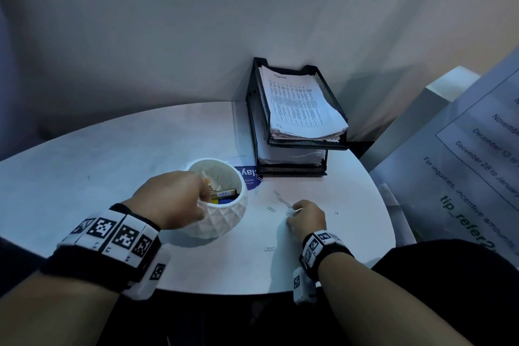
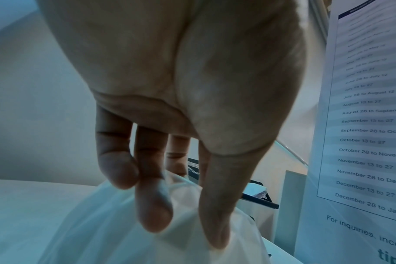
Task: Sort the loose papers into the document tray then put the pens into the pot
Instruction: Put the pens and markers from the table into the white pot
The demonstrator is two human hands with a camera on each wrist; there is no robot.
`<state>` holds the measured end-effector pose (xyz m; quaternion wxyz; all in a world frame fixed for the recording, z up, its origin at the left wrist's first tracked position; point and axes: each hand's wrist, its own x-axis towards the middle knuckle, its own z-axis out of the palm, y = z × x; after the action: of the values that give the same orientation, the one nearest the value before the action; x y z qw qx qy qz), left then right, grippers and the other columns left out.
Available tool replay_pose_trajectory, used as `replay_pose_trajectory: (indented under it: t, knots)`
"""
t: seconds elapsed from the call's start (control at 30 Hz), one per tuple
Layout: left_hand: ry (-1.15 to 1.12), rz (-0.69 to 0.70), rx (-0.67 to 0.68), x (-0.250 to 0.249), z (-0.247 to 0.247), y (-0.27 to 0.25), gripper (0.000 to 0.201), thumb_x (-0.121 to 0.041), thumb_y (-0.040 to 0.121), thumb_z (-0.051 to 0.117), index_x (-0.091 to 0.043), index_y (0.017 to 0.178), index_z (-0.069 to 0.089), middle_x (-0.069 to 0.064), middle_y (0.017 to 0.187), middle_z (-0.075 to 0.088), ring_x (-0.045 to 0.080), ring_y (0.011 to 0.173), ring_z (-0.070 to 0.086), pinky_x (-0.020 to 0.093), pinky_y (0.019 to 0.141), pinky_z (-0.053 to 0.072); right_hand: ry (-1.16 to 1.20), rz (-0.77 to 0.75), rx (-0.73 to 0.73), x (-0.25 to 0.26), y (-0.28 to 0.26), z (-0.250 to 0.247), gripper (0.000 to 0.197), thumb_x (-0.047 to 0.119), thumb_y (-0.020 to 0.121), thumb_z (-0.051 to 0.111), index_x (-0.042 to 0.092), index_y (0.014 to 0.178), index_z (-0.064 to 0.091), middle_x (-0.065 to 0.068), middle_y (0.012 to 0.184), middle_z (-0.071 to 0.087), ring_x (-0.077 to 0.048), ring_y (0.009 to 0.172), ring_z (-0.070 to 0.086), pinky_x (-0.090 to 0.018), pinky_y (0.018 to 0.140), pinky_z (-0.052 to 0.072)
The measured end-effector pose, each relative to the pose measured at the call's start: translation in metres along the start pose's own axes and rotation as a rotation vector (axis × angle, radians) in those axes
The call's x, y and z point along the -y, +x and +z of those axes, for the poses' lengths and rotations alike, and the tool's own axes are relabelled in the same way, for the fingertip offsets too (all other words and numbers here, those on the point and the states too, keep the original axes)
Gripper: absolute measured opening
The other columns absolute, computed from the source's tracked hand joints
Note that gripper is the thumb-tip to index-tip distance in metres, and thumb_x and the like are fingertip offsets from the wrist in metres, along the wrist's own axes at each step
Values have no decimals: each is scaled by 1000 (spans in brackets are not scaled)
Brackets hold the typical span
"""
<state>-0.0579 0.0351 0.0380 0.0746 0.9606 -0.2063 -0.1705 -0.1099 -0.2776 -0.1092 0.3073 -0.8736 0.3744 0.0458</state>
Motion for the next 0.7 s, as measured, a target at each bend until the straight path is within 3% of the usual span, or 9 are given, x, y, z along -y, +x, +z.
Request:
replay_pose_trajectory:
  t: [0.17, 0.3, 0.5, 0.7]
  knots:
    - [19, 5, 16, -5, 2, 1, 23, -41, 79, 72, -48, 100, 73, -14, 108, 69, 15, 94, 63, 29, 71, 47, -23, -30, 6, 10, 2, 2, 10, 18, 91, 64, 27, 95, 67, -5, 94, 70, -27, 83, 70, -34, 75, 60]
    - [18, 0, 31, -7, 3, 2, 24, -41, 79, 73, -48, 102, 73, -15, 108, 68, 15, 96, 62, 28, 72, 46, -78, -47, 80, 13, 4, 0, 17, 10, 84, 65, 24, 93, 68, 0, 92, 67, -24, 86, 69, -32, 76, 59]
    - [14, 1, 51, -6, 3, 6, 28, -40, 79, 72, -47, 107, 73, -12, 112, 69, 17, 100, 64, 29, 75, 48, -147, -144, 18, 7, 2, 5, 19, 10, 87, 60, 23, 97, 68, 0, 99, 69, -22, 87, 63, -27, 74, 50]
    - [-2, 13, 34, -8, 1, 6, 27, -40, 80, 72, -46, 106, 72, -11, 109, 68, 18, 98, 64, 29, 73, 46, -194, -116, 49, 23, 3, 3, 19, 3, 85, 59, 19, 95, 59, -4, 90, 63, -26, 82, 63, -30, 69, 54]
